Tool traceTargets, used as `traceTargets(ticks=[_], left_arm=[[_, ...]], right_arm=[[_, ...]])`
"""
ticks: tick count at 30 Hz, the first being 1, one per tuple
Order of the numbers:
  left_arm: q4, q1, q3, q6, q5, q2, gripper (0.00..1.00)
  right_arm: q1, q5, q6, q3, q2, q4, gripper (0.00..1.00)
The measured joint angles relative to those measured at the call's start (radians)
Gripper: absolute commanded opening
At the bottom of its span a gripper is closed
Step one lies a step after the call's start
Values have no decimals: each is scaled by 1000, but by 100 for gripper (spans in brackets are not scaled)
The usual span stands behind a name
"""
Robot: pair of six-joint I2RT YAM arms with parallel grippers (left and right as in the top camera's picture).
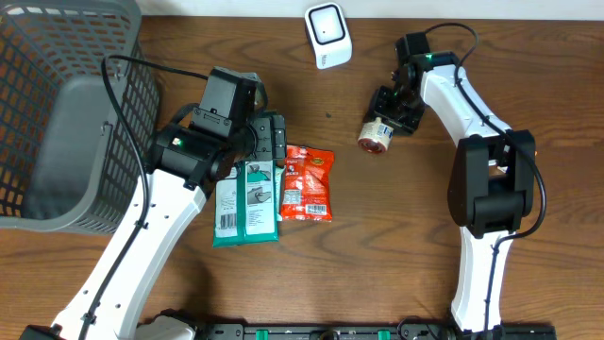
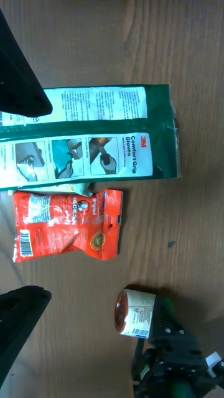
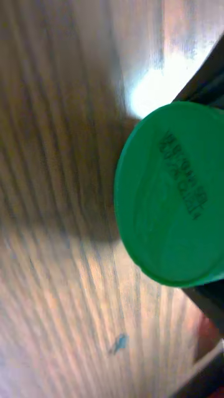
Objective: Scan the item barcode
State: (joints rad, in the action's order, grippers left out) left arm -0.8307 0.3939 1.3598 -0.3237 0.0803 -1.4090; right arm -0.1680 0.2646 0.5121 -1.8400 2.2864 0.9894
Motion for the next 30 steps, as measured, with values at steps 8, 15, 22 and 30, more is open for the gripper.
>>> traceTargets(ticks=[8,15,22,30], left_arm=[[0,0,0,0,0,0,88],[0,0,0,0,0,0,87],[0,0,0,0,0,0,87],[0,0,0,0,0,0,87]], right_arm=[[2,5,-105,0,-29,79,36],[2,0,-149,0,-122,161,27],[-6,-40,-178,55,-343,169,30],[-64,-114,-203,435,-668,-74,93]])
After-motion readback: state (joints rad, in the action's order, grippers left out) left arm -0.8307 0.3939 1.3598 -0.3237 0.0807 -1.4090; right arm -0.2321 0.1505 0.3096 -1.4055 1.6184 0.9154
